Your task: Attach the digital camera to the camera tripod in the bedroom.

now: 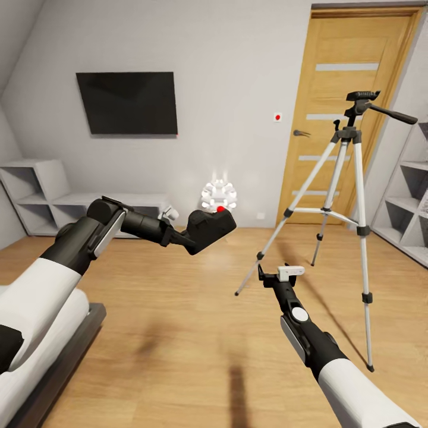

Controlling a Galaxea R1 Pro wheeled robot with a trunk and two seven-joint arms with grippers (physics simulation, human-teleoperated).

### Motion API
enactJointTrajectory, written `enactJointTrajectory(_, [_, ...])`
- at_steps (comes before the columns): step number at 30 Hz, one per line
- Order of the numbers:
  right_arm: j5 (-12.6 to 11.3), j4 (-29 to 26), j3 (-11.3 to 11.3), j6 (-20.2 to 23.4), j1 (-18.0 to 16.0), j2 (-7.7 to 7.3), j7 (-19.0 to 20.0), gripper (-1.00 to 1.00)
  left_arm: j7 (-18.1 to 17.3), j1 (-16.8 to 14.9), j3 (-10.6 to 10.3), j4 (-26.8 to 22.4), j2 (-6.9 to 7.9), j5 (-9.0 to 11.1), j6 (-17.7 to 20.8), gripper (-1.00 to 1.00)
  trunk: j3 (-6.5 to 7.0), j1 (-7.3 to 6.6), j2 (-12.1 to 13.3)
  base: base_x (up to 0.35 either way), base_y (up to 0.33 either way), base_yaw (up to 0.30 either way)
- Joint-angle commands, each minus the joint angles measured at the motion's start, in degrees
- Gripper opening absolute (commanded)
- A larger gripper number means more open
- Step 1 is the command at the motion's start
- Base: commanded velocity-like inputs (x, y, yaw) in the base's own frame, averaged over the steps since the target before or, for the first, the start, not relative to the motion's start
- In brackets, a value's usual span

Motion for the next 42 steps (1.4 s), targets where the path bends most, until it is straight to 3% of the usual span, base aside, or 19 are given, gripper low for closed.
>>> enactJointTrajectory(1, [-0.6, 0.0, 0.5, -0.2, -0.1, -0.09, -0.4, 1.00, 0.0, -0.1, -0.1, 0.0, 0.05, 0.3, 0.5, -1.00, 0.03, -0.24, 0.4, 0.000, 0.000, -0.086])
enactJointTrajectory(18, [-0.6, 0.0, 0.5, -0.3, -0.1, -0.09, -0.4, 1.00, 0.0, -0.1, -0.1, 0.0, 0.04, 0.3, 0.6, -1.00, 1.57, -3.97, 7.2, 0.000, 0.000, -0.083])
enactJointTrajectory(42, [-0.6, 0.6, 0.5, -0.4, -0.1, -0.09, -0.4, 1.00, 0.0, -0.1, -0.1, 0.1, 0.04, 0.3, 0.6, -1.00, 5.73, -9.24, 16.8, 0.000, 0.000, -0.006])
